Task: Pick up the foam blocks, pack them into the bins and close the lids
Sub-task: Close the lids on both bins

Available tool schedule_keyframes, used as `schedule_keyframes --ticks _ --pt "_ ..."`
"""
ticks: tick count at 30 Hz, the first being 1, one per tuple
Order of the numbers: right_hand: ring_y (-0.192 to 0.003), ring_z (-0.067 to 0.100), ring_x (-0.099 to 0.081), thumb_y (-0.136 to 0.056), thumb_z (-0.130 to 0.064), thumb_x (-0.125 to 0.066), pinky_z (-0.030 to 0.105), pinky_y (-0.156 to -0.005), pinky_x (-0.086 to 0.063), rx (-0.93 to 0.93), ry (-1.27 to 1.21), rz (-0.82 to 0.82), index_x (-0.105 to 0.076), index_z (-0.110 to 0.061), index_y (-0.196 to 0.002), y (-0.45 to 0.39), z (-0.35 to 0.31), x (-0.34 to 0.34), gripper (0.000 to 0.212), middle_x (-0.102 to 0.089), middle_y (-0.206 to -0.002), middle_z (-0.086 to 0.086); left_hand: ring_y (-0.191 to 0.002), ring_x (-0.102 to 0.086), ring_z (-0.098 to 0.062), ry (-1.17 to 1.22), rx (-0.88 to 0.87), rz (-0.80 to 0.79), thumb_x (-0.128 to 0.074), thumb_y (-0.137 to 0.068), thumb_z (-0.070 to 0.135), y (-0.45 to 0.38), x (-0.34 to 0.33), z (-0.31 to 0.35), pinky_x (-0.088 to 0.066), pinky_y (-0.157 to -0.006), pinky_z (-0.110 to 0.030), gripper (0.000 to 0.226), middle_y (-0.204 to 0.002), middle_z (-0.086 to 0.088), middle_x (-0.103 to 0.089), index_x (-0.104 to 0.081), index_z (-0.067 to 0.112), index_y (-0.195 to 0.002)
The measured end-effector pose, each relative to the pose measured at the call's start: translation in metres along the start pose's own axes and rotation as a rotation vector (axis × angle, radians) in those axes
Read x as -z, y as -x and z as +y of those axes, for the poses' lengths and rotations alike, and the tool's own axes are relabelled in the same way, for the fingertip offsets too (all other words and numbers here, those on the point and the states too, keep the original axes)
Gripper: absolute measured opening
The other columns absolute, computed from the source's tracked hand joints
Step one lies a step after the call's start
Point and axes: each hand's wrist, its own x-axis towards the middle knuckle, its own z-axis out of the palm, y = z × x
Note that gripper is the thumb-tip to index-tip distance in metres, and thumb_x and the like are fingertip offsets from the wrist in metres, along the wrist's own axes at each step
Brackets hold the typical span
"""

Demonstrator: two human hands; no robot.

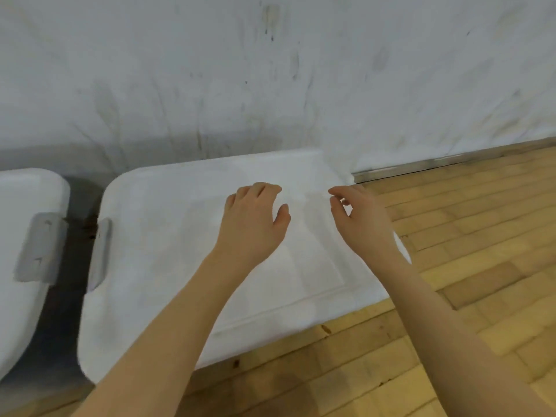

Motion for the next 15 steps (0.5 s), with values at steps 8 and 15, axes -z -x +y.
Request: schedule_keyframes --ticks 8,15 --pt "-0.118 0.025 -0.047 -0.095 -0.041 -0.044 0.039 -0.099 -0.028 -0.106 0.134 -0.274 -0.050 -0.020 -0.130 -0.058 0.129 0.023 0.042 -0.048 -0.133 0.001 -0.141 -0.015 -0.017 -0.086 0.157 -0.140 -0.039 -0.097 0.031 -0.060 -0.106 0.085 -0.007 -0.109 -0.032 0.044 -0.152 0.003 -0.028 -0.039 0.021 -0.140" --pt "-0.130 0.026 -0.040 -0.093 -0.061 -0.019 0.050 -0.112 0.000 -0.195 0.091 -0.669 -0.025 -0.013 -0.144 -0.065 0.164 -0.010 0.071 -0.051 -0.134 0.011 -0.144 0.002 -0.024 -0.351 0.318 -0.312 -0.022 -0.097 0.045 -0.063 -0.156 0.100 -0.005 -0.115 -0.043 0.060 -0.158 0.000 0.000 -0.005 0.023 -0.150"
